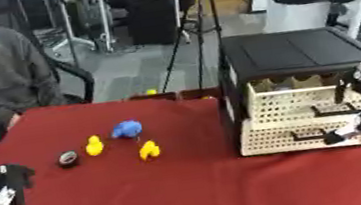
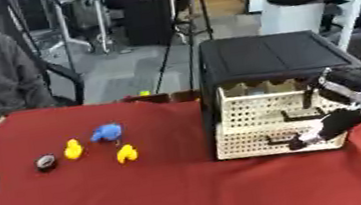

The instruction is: Pick up objects from table and place into drawer.

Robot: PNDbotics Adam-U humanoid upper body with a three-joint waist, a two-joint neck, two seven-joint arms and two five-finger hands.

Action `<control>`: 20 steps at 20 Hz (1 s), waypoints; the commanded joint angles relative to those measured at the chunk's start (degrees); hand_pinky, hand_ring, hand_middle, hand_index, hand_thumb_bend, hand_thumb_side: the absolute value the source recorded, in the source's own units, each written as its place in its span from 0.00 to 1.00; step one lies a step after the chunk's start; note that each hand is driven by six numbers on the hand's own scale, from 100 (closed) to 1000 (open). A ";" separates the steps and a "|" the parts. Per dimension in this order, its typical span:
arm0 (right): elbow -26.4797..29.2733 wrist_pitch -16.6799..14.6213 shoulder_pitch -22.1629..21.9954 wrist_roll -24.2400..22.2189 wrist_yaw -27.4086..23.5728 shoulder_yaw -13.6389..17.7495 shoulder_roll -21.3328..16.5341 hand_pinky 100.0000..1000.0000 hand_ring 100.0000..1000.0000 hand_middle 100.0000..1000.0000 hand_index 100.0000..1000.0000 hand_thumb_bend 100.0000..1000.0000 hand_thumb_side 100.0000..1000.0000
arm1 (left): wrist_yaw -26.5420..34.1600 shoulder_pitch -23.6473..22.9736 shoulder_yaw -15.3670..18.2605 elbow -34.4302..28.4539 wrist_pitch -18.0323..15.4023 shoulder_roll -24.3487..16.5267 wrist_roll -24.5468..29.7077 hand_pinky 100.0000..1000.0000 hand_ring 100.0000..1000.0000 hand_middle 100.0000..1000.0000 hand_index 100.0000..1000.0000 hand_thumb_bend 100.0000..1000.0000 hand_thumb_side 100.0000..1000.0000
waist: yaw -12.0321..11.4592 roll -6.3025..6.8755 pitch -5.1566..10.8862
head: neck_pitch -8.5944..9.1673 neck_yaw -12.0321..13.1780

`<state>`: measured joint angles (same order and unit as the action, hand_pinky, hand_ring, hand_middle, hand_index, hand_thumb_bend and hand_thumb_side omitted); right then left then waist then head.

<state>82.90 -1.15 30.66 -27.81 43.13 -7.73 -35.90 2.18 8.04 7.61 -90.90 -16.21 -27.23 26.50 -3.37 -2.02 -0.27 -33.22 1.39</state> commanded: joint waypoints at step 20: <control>-4.09 -0.77 -0.25 -1.65 1.20 -0.29 1.03 0.00 0.00 0.00 0.40 0.93 0.45 | -0.10 0.49 0.54 -0.72 -0.05 -1.49 -0.02 0.15 0.28 0.42 0.65 0.00 0.64 | 0.07 0.35 0.33 | -0.38 -0.15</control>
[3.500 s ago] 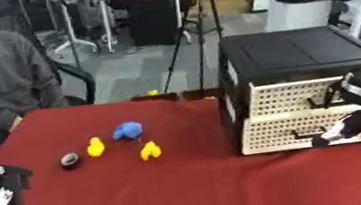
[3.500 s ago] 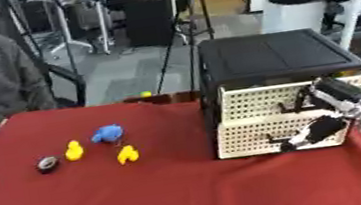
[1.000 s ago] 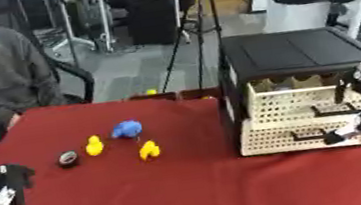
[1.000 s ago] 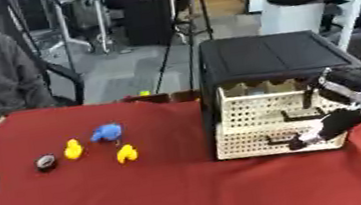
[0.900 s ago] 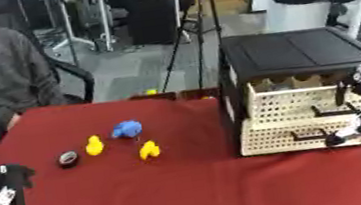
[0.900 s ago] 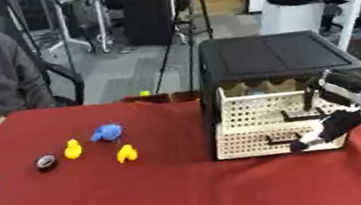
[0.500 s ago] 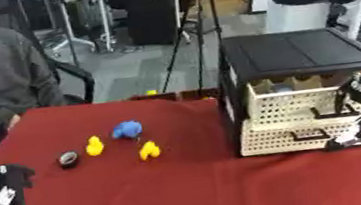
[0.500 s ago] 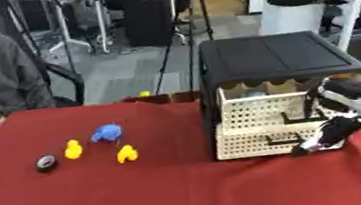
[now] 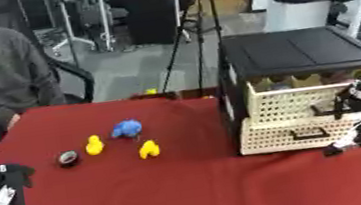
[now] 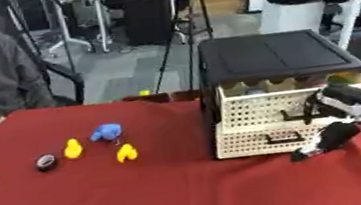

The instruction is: Pick up objects from table and place into drawer.

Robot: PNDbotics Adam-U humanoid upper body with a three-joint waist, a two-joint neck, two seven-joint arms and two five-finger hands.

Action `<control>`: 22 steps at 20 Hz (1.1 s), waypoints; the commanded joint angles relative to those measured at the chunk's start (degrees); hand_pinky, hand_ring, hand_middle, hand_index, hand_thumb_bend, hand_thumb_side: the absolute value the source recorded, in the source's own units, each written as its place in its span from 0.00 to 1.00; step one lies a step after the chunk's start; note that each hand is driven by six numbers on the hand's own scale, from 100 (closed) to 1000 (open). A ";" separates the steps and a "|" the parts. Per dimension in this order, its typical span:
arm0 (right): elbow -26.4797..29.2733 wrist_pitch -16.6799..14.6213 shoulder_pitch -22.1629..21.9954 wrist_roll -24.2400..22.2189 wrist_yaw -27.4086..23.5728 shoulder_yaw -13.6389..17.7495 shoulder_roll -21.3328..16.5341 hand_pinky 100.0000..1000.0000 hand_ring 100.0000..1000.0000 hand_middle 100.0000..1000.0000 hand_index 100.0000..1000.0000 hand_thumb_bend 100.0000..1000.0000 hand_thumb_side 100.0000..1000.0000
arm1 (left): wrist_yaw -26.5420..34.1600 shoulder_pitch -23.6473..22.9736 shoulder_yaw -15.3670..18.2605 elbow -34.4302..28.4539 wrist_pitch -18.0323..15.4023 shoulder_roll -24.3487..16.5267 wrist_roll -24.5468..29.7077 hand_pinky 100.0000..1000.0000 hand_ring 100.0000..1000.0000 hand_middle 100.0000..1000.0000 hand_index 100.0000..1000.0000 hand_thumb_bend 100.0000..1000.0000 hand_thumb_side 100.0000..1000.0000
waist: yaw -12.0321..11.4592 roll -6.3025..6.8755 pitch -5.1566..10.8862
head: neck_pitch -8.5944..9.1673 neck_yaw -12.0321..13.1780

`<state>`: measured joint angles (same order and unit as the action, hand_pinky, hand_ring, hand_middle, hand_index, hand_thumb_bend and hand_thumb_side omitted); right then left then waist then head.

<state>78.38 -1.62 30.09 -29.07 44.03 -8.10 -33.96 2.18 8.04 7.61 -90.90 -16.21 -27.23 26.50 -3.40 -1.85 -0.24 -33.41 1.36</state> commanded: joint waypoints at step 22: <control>8.77 0.85 -2.64 -1.09 -0.37 1.67 -2.51 0.00 0.00 0.00 0.35 0.94 0.48 | -0.23 0.39 0.68 -0.64 0.02 -1.65 -0.19 0.15 0.28 0.42 0.65 0.00 0.64 | 0.44 -0.02 0.38 | -0.14 0.16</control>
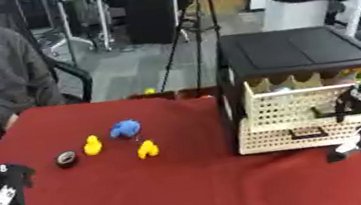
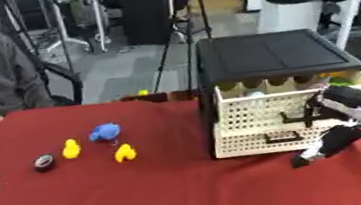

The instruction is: Pick up objects from table and place into drawer.

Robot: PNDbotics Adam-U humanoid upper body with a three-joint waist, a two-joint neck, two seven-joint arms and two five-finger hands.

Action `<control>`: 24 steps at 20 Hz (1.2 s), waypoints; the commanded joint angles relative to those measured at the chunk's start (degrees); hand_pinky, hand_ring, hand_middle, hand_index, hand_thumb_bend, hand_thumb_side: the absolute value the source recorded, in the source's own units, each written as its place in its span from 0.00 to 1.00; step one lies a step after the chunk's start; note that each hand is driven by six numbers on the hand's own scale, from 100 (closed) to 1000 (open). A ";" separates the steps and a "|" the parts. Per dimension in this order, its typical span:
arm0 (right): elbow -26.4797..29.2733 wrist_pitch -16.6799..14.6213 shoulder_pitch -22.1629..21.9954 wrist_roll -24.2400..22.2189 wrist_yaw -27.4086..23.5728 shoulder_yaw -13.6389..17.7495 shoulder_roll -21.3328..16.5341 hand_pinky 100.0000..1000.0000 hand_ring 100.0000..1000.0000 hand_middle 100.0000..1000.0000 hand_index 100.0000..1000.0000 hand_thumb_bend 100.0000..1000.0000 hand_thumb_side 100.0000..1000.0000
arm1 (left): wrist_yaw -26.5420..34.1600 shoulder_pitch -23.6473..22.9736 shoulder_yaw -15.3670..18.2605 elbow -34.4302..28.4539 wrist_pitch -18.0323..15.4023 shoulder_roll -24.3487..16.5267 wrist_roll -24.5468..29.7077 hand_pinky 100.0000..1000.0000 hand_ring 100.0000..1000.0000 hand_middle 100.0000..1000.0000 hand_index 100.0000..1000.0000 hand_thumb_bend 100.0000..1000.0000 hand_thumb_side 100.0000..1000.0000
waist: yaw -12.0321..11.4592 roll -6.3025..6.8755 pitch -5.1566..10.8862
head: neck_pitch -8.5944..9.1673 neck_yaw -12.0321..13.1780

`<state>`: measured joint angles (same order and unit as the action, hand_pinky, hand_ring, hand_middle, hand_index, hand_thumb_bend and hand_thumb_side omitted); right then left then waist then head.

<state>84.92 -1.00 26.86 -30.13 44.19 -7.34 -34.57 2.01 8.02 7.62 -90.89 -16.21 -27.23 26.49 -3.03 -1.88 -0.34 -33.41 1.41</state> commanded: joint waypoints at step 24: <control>4.18 1.33 -3.54 -0.09 -1.08 1.86 -1.55 0.00 0.00 0.00 0.35 0.96 0.44 | -0.03 0.28 0.80 -0.70 0.02 -1.87 -0.32 0.15 0.28 0.43 0.65 0.00 0.63 | 0.57 -0.07 0.55 | -0.02 0.21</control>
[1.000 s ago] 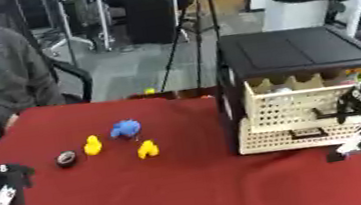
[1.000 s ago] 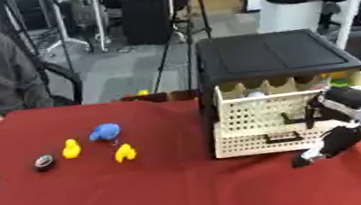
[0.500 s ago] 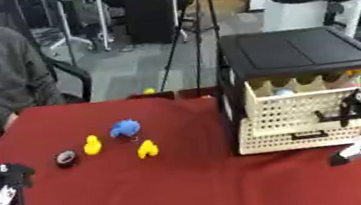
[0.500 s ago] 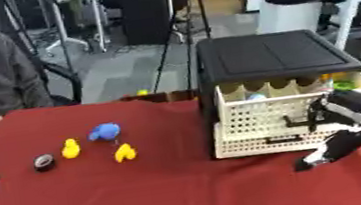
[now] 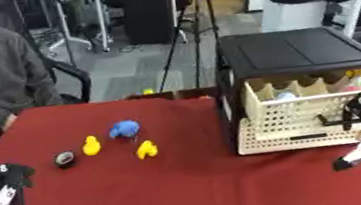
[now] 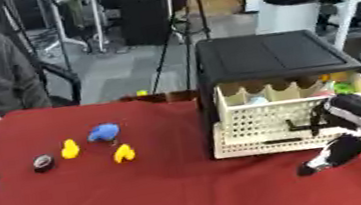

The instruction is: Pick up objects from table and place into drawer.

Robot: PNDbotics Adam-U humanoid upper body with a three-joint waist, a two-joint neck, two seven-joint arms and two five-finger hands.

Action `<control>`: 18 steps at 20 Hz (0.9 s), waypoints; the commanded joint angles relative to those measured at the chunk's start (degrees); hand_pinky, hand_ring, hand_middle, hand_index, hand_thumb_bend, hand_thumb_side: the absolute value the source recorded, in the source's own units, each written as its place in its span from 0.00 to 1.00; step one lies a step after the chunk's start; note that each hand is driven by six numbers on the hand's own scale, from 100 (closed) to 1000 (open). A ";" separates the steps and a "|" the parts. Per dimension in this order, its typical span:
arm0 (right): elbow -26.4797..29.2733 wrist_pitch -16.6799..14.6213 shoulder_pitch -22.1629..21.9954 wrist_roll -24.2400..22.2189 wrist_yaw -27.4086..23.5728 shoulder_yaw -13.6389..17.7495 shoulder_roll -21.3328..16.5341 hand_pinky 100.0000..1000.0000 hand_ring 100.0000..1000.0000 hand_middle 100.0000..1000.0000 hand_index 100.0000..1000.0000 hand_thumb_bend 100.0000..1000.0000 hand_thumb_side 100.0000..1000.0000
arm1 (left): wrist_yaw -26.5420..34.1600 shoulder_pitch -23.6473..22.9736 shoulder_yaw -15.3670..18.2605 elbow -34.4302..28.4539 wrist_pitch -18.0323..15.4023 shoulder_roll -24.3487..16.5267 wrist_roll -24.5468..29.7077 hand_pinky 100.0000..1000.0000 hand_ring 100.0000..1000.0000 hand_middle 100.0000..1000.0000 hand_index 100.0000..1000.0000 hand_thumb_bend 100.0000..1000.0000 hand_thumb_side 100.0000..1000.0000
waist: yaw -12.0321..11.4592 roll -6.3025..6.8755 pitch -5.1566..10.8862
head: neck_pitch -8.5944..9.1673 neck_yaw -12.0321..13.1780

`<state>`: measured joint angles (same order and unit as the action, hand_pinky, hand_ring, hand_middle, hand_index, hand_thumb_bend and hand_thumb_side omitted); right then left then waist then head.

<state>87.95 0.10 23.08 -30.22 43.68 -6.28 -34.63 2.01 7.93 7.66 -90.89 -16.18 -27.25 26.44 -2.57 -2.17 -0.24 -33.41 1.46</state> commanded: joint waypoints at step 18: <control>2.14 -0.13 -1.23 -0.83 -1.02 -0.01 -0.47 0.00 0.00 0.00 0.35 0.96 0.43 | -0.04 0.34 0.77 -0.67 -0.04 -1.84 -0.26 0.15 0.28 0.43 0.65 0.00 0.64 | 0.10 0.24 0.43 | 0.05 0.14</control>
<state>89.30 0.06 21.60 -30.67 43.25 -6.08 -34.49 2.00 7.68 7.87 -90.89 -16.24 -27.26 26.30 -2.48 -2.16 -0.22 -33.41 1.47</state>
